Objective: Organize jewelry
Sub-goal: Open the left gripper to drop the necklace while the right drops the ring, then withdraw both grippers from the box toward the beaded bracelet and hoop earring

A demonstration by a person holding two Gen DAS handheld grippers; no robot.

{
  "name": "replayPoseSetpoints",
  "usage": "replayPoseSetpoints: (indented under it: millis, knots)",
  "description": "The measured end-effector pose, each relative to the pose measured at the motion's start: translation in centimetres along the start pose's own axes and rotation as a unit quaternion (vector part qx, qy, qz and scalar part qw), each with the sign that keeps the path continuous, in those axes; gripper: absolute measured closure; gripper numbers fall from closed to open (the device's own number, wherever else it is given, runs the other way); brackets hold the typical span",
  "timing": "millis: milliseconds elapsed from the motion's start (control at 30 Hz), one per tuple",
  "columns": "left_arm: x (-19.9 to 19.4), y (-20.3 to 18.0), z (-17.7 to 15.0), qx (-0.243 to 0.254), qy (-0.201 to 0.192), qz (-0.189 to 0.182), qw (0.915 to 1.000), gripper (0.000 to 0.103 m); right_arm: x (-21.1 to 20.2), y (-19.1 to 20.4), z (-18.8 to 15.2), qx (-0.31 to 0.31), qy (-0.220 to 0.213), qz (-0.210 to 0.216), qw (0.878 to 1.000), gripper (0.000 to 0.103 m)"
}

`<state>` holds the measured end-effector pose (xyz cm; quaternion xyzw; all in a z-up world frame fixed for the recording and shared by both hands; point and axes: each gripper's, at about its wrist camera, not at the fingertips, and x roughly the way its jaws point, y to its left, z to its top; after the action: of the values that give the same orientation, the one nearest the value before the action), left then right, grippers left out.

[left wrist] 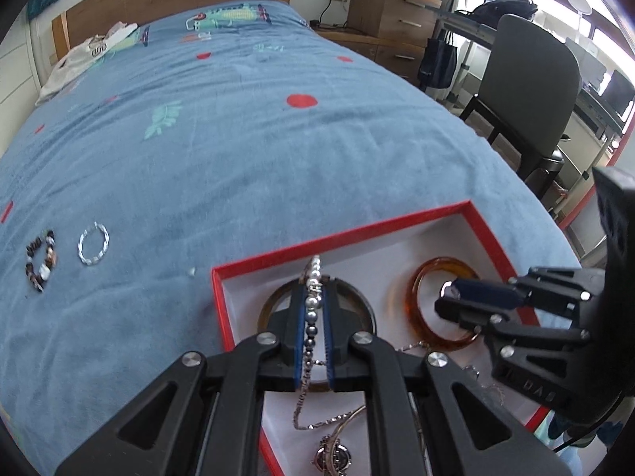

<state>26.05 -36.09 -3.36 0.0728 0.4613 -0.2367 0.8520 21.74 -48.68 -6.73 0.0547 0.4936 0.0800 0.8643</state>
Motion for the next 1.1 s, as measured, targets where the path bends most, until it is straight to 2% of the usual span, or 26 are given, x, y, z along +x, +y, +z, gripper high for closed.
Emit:
replayPoseSetpoints:
  millis: [200, 367, 600, 867, 1100]
  knots:
    - [0.9, 0.7, -0.6, -0.015, 0.014, -0.007, 0.9998, 0.092, 0.3, -0.1, 0.3, -0.012, 0.003, -0.008, 1.0, 0.082]
    - [0.8, 1.0, -0.9, -0.019, 0.019, -0.017, 0.9995, 0.079, 0.3, 0.0, 0.4, -0.013, 0.007, -0.008, 1.0, 0.08]
    - [-0.5, 0.9, -1.3, -0.02, 0.013, -0.02, 0.9995, 0.077, -0.5, -0.2, 0.2, -0.001, 0.005, -0.008, 1.0, 0.076]
    - [-5.0, 1.0, -1.6, -0.021, -0.011, -0.014, 0.9996, 0.076, -4.0, 0.3, -0.2, 0.008, -0.015, -0.02, 1.0, 0.075]
    - [-10.6, 1.1, -3.3, -0.016, -0.033, 0.0, 0.9993, 0.073, -9.5, 2.1, -0.8, 0.004, -0.047, -0.034, 0.998, 0.071]
